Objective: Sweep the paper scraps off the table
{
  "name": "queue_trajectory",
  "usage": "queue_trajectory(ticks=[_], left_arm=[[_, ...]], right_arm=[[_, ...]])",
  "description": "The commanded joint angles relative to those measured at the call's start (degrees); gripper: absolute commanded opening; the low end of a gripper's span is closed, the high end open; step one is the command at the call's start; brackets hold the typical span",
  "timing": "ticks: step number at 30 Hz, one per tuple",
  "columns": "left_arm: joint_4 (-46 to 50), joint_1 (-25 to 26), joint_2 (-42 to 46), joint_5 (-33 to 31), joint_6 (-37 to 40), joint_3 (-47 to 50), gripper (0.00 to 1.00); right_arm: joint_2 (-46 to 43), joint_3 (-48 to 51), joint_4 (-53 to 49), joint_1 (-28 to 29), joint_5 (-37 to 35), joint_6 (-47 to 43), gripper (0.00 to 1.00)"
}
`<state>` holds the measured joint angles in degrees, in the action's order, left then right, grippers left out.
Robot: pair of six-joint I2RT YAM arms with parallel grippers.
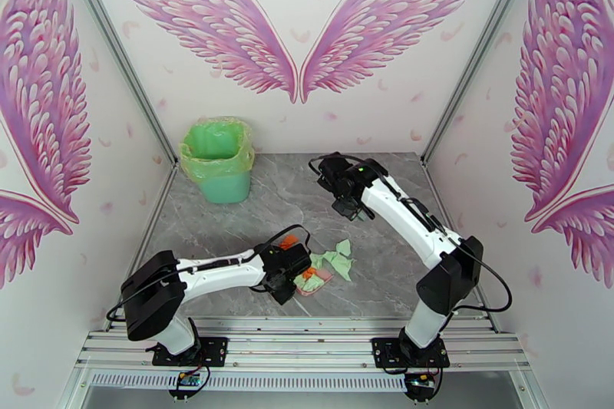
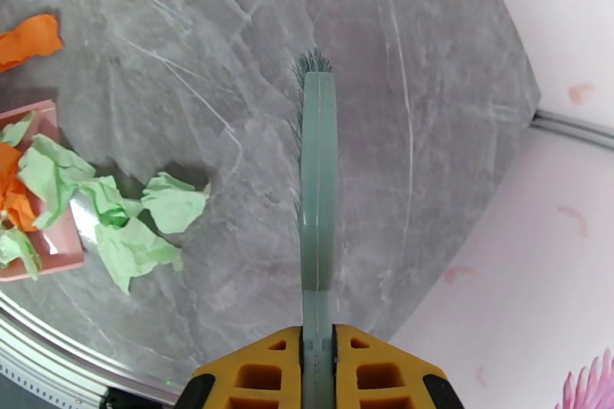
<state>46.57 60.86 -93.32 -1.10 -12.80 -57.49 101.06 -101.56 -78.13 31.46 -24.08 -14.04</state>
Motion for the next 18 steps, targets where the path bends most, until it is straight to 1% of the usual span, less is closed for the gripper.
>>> queue_trajectory(ticks=[1,7,13,18], left_arm=[[0.72,0.74,-1.16,-0.32,1.6,-0.63,0.0],[0.03,0.98,-4.85,-0.79,2.99,-3.51,0.0],[-1.03,1.1,-7.86,-0.75,3.9,-5.95,0.0],[-1.39,1.06,-9.47,-0.48,4.47,-7.48,0.0]], right_arm=[[1.96,0.95,-0.88,-0.35,-0.68,2.27,0.0],[4.23,3.34,-2.91,-0.36,0.64,5.16,0.0],[3.03,8.41,-2.56,0.08,1.85,7.75,0.0],[1.96,12.52,-2.45,2.12,2.95,10.45,0.0]])
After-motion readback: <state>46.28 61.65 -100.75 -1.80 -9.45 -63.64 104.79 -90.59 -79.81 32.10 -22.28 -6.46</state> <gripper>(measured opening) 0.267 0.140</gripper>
